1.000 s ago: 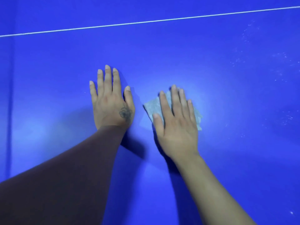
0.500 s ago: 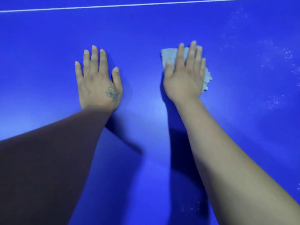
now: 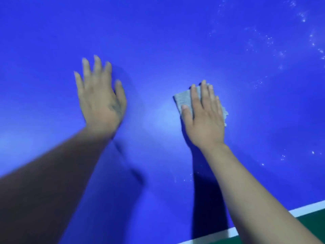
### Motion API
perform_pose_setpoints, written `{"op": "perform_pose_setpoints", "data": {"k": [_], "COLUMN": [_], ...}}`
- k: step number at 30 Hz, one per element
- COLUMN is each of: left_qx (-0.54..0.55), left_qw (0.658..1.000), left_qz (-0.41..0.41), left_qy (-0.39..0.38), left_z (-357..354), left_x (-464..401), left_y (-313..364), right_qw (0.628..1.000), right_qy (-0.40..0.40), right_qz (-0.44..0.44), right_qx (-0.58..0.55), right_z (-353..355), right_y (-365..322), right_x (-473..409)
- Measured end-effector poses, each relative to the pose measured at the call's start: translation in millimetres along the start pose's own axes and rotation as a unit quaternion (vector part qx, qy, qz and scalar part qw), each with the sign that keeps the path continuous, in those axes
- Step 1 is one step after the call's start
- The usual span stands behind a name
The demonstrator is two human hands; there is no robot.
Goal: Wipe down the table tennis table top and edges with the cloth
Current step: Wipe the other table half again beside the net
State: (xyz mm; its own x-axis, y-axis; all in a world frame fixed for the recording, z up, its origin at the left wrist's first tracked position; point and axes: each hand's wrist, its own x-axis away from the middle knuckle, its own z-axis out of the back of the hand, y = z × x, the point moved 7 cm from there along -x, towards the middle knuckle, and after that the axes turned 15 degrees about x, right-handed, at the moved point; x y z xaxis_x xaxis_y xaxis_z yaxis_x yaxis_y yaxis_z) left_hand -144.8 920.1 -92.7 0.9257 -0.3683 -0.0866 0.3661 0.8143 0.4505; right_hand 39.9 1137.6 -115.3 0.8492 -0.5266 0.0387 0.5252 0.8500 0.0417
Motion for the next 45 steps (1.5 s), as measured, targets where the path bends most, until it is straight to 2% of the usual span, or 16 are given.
{"op": "perform_pose_setpoints", "data": {"k": [5,8,12,17,22,25,29,35,40,45], "left_qx": [-0.01,-0.043,-0.039,-0.041,-0.022,-0.014,-0.014,-0.011,-0.011,-0.023], "left_qw": [1.0,0.999,0.999,0.998,0.999,0.999,0.998,0.998,0.999,0.999], "left_qz": [0.005,0.023,0.022,0.032,0.041,0.039,0.045,0.045,0.041,0.028], "left_qy": [-0.022,-0.024,-0.022,-0.03,-0.03,-0.024,-0.032,-0.031,-0.027,-0.027], "left_z": [-18,-26,-25,-29,-30,-29,-30,-29,-28,-29], "left_x": [118,121,120,121,122,122,122,122,121,120], "left_y": [19,15,15,12,10,11,10,10,11,9], "right_qw": [0.997,0.995,0.999,0.998,0.995,0.997,1.0,0.994,0.998,0.998], "right_qy": [-0.005,-0.011,0.001,0.024,-0.005,-0.008,0.0,0.015,0.029,0.02], "right_qz": [-0.074,-0.092,-0.042,0.061,0.102,0.07,-0.019,-0.108,-0.048,0.059], "right_qx": [0.005,0.024,0.032,-0.01,-0.008,0.002,0.015,0.012,0.002,-0.022], "right_z": [-1,-3,3,6,0,-2,-4,-3,2,3], "right_y": [11,-8,-65,-106,-67,-25,12,-12,-68,-99], "right_x": [-54,-88,-100,-33,58,66,28,-53,-60,8]}}
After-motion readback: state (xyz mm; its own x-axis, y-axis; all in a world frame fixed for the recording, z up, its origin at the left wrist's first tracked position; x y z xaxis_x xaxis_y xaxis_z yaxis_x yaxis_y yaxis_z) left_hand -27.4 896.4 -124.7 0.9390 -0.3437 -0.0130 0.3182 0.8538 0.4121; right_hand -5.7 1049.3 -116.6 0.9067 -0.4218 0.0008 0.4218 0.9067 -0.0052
